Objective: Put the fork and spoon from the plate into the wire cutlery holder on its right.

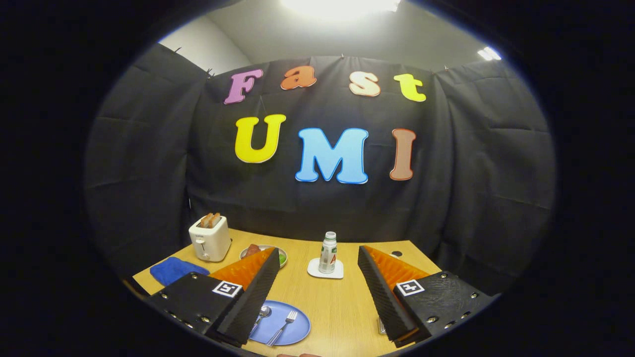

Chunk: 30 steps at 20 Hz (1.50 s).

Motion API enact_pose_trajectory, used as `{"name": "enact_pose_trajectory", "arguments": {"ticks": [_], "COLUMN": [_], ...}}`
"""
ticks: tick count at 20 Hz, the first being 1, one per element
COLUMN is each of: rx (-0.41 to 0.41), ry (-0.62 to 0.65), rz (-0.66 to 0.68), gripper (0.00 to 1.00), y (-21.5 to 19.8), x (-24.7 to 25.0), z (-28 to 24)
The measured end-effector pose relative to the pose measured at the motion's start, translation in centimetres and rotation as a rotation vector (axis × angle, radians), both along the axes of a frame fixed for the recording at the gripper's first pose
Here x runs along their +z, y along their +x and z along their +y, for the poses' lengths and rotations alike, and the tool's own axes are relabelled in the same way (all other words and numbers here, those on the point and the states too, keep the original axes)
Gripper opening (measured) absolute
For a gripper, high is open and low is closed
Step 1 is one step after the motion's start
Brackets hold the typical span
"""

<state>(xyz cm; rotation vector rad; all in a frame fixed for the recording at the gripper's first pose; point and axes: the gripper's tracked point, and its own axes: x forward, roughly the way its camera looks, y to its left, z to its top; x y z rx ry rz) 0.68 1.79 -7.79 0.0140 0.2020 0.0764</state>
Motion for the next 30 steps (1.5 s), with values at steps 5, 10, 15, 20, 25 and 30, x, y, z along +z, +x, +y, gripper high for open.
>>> {"name": "enact_pose_trajectory", "arguments": {"ticks": [5, 10, 15, 20, 25, 30], "rx": [0.017, 0.025, 0.032, 0.054, 0.063, 0.096], "ry": [0.006, 0.059, 0.062, 0.049, 0.043, -0.025], "rz": [0.113, 0.266, 0.396, 0.514, 0.642, 0.745], "gripper": [0.97, 0.97, 0.97, 0.97, 0.97, 0.97], "y": [0.6, 1.0, 1.1, 0.4, -0.4, -1.5], "x": [-4.1, -8.8, -12.6, -16.1, -19.8, -22.9], "z": [1.0, 2.4, 3.4, 4.8, 6.1, 7.5]}}
